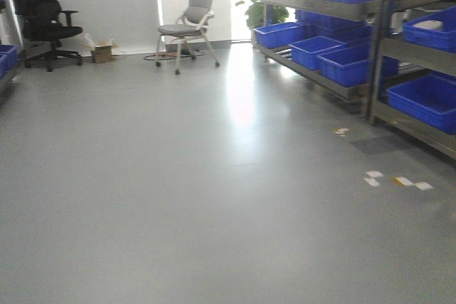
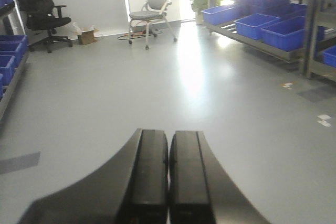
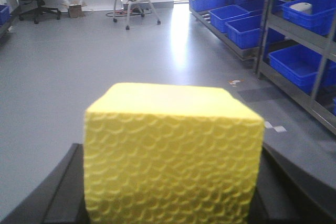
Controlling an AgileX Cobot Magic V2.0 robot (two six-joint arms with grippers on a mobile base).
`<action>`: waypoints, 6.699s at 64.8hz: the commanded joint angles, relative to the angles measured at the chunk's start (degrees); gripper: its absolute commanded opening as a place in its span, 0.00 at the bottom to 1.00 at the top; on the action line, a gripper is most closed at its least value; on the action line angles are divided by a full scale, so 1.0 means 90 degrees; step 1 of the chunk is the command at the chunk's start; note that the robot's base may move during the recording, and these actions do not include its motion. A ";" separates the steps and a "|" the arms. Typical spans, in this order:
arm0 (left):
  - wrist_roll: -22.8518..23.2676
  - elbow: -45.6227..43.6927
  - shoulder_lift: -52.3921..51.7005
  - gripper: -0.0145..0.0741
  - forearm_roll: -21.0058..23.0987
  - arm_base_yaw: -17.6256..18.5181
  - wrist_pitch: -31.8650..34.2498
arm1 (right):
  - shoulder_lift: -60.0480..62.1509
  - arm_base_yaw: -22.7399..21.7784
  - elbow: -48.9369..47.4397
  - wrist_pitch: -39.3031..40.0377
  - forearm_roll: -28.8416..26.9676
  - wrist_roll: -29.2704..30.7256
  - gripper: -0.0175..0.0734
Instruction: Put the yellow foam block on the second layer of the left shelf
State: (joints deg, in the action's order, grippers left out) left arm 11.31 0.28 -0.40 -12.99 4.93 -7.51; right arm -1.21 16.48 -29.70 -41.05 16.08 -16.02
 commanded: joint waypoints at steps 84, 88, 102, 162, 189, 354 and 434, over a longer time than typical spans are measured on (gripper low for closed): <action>0.0025 0.0164 -0.0085 0.32 0.0020 0.0015 0.0549 | -0.0105 -0.0035 -0.0158 0.0539 0.0136 0.0035 0.58; 0.0025 0.0164 -0.0085 0.32 0.0020 0.0015 0.0549 | -0.0105 -0.0035 -0.0158 0.0539 0.0136 0.0035 0.58; 0.0025 0.0164 -0.0085 0.32 0.0020 0.0015 0.0549 | -0.0105 -0.0035 -0.0158 0.0539 0.0136 0.0035 0.58; 0.0025 0.0164 -0.0085 0.32 0.0020 0.0015 0.0549 | -0.0105 -0.0035 -0.0158 0.0539 0.0136 0.0035 0.58; 0.0025 0.0164 -0.0085 0.32 0.0020 0.0015 0.0549 | -0.0105 -0.0035 -0.0158 0.0539 0.0136 0.0035 0.58; 0.0025 0.0164 -0.0085 0.32 0.0020 0.0015 0.0549 | -0.5560 0.1459 -0.3257 0.1212 -0.0296 0.0037 0.58; 0.0025 0.0164 -0.0085 0.32 0.0020 0.0015 0.0549 | -1.0513 0.2019 -0.4706 0.1213 -0.0183 0.0037 0.75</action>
State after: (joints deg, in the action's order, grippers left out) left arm 11.31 0.28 -0.40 -12.99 4.79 -7.61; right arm -98.43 34.72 -70.05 -33.03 13.23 -16.02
